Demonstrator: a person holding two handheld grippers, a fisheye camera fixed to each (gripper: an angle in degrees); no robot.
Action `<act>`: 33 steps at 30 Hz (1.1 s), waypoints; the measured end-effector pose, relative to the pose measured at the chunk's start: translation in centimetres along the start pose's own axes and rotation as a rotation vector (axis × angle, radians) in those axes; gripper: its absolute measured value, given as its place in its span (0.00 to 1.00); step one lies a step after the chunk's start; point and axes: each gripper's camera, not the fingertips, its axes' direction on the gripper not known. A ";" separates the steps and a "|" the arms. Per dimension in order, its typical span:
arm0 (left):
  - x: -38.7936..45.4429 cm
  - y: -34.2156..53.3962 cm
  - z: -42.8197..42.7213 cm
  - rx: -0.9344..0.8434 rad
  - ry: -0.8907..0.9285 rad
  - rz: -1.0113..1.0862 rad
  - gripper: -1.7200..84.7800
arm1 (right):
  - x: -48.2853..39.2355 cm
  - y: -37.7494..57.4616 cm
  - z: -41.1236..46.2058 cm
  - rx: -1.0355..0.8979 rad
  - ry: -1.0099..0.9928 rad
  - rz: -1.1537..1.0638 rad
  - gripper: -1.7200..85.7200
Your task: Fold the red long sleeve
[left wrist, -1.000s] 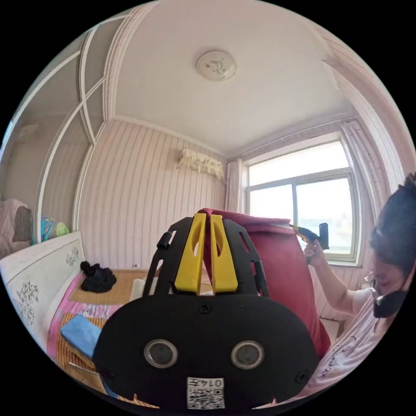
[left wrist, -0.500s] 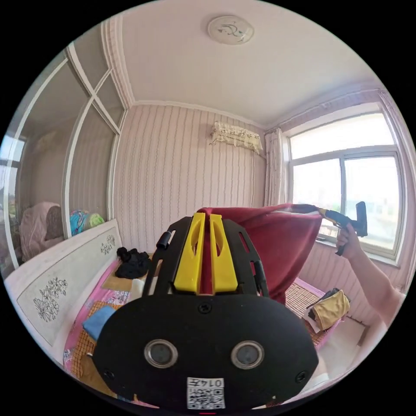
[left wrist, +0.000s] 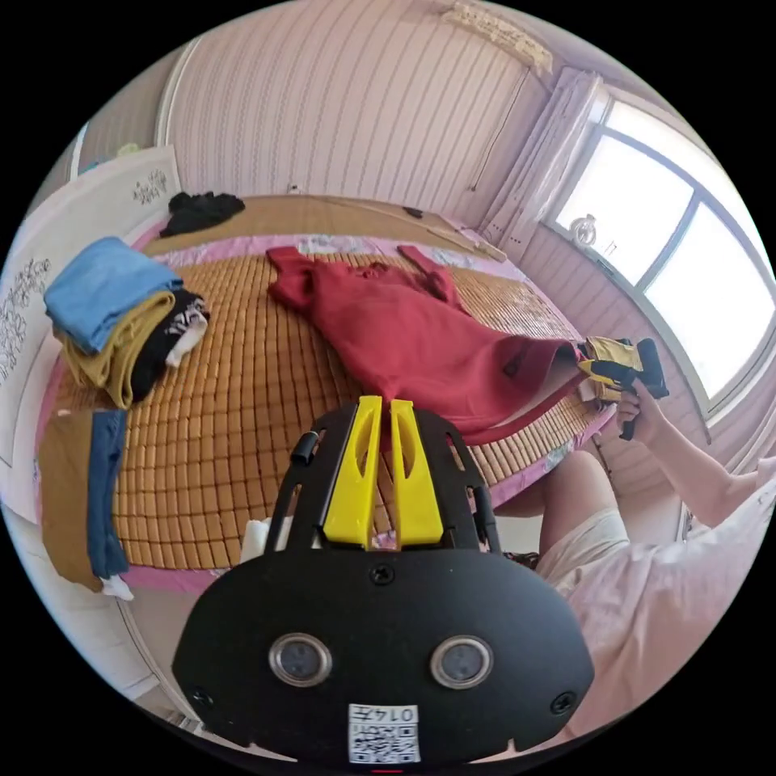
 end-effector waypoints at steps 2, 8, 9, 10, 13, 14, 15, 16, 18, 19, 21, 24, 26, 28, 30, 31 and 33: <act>-0.7 1.5 3.1 -0.101 0.043 -0.049 0.01 | 3.3 2.8 3.1 -0.056 0.028 0.176 0.03; -2.9 3.5 8.1 -0.276 0.010 -0.141 0.02 | 6.5 5.9 5.7 -0.133 0.252 0.367 0.03; -3.6 3.2 8.3 -0.278 0.026 -0.168 0.02 | 6.5 5.7 5.3 -0.116 0.283 0.367 0.03; -4.0 3.1 8.5 -0.278 0.033 -0.181 0.02 | 6.4 5.5 5.2 -0.110 0.308 0.365 0.03; -5.6 2.2 9.2 -0.288 0.034 -0.217 0.02 | 4.9 4.1 5.1 -0.092 0.455 0.282 0.03; -6.2 1.9 9.7 -0.298 0.036 -0.228 0.02 | 4.0 3.5 5.5 -0.085 0.470 0.220 0.04; -6.6 1.5 10.1 -0.308 0.039 -0.237 0.02 | 3.0 3.0 6.4 -0.102 0.486 0.150 0.05; -6.7 1.4 10.3 -0.311 0.038 -0.239 0.02 | 2.5 2.8 7.1 -0.117 0.498 0.107 0.07; -7.2 0.7 11.1 -0.326 0.029 -0.242 0.03 | 1.0 2.2 10.7 -0.233 0.568 -0.038 0.12; -7.3 0.5 11.2 -0.330 0.028 -0.244 0.03 | 0.9 2.1 11.6 -0.266 0.584 -0.063 0.13; -7.8 -0.3 11.6 -0.331 0.030 -0.252 0.02 | 1.0 1.7 14.5 -0.345 0.681 -0.099 0.13; -8.4 -1.4 11.7 -0.326 0.045 -0.236 0.03 | 1.9 0.6 15.5 -0.350 0.689 -0.057 0.09; -8.8 -2.0 11.9 -0.330 0.053 -0.226 0.03 | 2.8 0.1 15.4 -0.347 0.676 -0.019 0.08; -9.2 -2.4 12.0 -0.332 0.060 -0.223 0.03 | 3.6 -0.2 14.7 -0.345 0.665 0.000 0.07; -9.8 -3.0 12.2 -0.335 0.047 -0.240 0.03 | 4.3 -0.3 13.0 -0.343 0.619 0.000 0.06; -10.0 -3.1 12.2 -0.334 0.043 -0.251 0.03 | 4.4 -0.3 12.4 -0.338 0.589 0.002 0.06; -10.5 -3.7 12.3 -0.327 0.057 -0.284 0.03 | 5.2 -0.4 10.1 -0.308 0.442 0.022 0.05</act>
